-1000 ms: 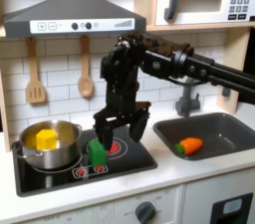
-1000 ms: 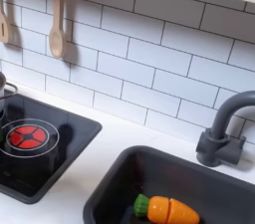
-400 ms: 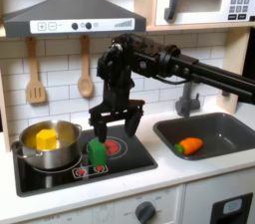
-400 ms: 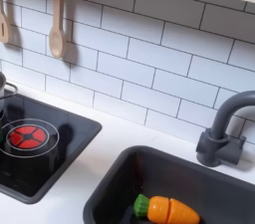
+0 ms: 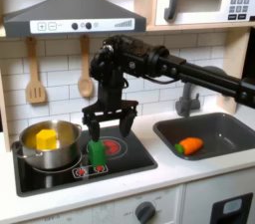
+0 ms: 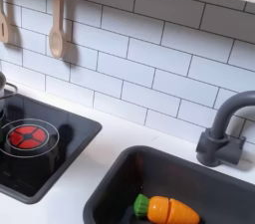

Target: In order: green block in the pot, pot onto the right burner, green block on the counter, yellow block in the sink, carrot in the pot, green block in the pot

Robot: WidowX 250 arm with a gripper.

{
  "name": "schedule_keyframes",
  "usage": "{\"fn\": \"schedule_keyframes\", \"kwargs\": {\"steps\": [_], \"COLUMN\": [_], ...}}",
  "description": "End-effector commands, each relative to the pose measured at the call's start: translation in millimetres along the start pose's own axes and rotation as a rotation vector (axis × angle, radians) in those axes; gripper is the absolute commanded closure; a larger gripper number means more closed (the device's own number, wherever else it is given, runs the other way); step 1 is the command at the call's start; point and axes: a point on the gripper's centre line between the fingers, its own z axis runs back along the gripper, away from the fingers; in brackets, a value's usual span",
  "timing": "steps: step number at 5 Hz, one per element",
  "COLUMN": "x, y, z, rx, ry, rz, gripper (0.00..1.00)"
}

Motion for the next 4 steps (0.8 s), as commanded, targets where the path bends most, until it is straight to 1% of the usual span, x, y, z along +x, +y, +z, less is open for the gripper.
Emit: {"fn": "schedule_keyframes", "kwargs": {"steps": [1,3,4], "x": [14,24,33], "y": [6.2,2.2,-9.2], "z": [-8.3,-15.1,-21.0], "rx": [-0.007,-0.006,-0.011], "ry": [-0.004,-0.005,-0.006], "rz": [0.012,0.021,-0.002], "gripper": [0.00,0.00,0.00]}}
